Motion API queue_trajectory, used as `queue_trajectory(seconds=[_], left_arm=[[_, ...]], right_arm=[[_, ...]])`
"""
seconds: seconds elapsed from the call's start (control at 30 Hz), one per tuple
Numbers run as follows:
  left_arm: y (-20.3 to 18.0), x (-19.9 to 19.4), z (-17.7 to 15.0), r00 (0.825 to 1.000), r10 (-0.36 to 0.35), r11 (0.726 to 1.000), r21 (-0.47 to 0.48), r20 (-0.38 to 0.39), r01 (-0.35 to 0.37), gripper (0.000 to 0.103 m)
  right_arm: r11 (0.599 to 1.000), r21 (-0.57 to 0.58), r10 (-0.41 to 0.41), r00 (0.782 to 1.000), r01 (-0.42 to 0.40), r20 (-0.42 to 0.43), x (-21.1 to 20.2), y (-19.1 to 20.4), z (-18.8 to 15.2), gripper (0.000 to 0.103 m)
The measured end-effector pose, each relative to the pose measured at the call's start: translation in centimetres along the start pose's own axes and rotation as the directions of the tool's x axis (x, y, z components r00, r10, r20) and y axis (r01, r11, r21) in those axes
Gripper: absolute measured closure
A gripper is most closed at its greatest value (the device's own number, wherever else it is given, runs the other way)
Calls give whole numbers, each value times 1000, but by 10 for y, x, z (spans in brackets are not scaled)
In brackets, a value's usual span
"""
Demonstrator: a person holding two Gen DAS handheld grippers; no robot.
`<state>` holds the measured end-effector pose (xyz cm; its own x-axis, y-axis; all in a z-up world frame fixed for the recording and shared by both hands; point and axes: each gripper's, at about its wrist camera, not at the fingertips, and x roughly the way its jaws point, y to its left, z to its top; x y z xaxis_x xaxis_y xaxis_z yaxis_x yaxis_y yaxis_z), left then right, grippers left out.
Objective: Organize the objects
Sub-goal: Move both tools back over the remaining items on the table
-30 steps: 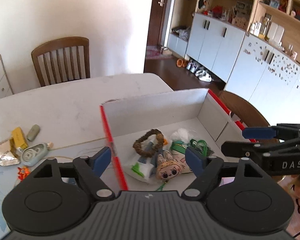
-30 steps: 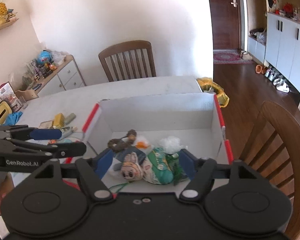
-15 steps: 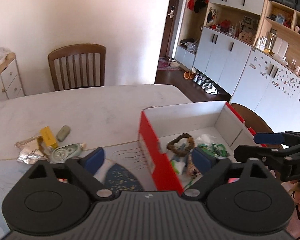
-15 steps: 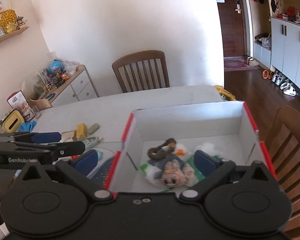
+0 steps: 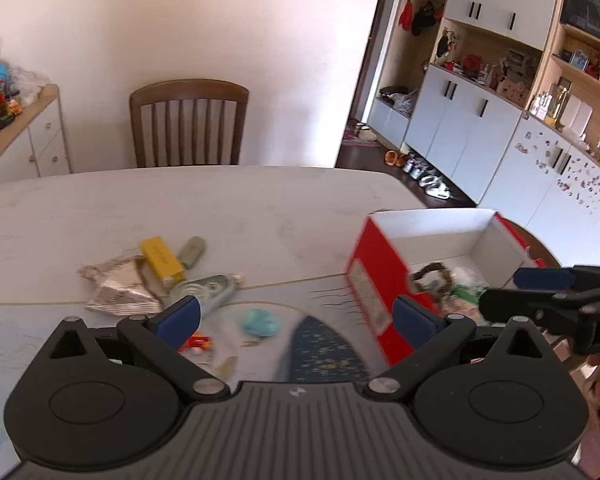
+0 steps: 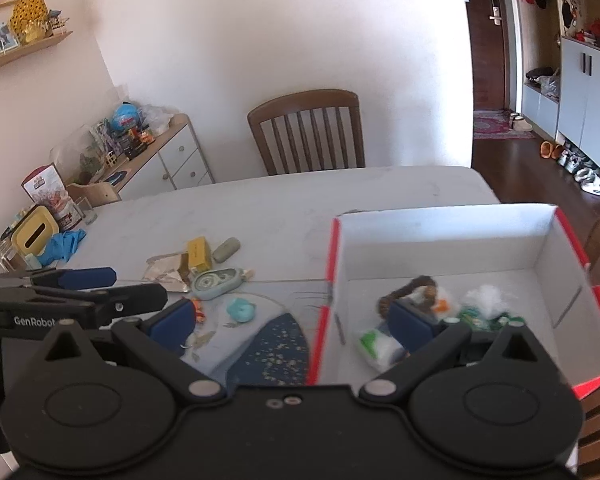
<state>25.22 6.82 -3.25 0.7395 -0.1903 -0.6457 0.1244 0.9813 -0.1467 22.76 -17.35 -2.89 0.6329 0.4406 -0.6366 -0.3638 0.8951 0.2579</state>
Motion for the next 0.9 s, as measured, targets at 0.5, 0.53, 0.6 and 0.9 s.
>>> queue_trajectory(seconds=[0.5,0.53,0.6,0.9], left_arm=[[79,9,-27,999,-38,999,-16,14,39,0],[80,10,-29,999,-42,999,-13,12,42,0],[84,15,-32,999,-41,999,-12,11,42,0],[99,57,-48,999,21,999,44,-25,-20,0]], right_arm=[[999,-42,9,998,-11,-60,61,57,6,2],[999,-45,7,998,-10,-66,65,59,6,2],[999,-48,6,997,-10,-81,75,64,7,2],[995,-98,-32,984,15,-174,130,72,0,5]])
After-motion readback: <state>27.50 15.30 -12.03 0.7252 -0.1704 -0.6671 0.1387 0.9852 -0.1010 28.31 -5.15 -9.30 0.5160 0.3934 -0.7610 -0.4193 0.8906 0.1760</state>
